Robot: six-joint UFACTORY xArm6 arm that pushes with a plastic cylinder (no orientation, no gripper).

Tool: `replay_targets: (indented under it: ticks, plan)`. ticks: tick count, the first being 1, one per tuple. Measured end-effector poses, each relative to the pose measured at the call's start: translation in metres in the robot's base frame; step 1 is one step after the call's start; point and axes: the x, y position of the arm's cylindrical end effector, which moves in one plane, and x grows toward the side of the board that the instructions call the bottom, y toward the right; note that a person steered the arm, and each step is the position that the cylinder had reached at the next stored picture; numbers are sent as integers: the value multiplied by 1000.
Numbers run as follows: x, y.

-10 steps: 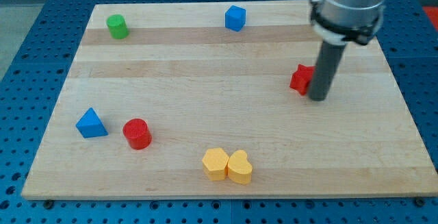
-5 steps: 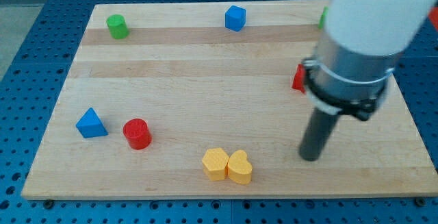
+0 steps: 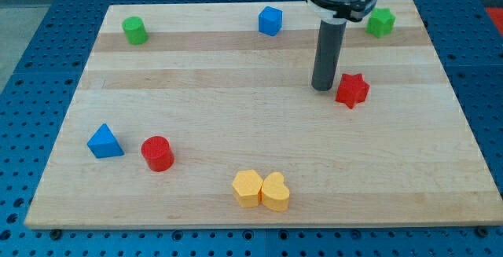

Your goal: Push the red star to the center right

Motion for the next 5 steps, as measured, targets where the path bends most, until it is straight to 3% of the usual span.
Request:
replay_targets:
  ticks: [3, 5]
  plan:
    - [-3, 88]
    - [-2, 93]
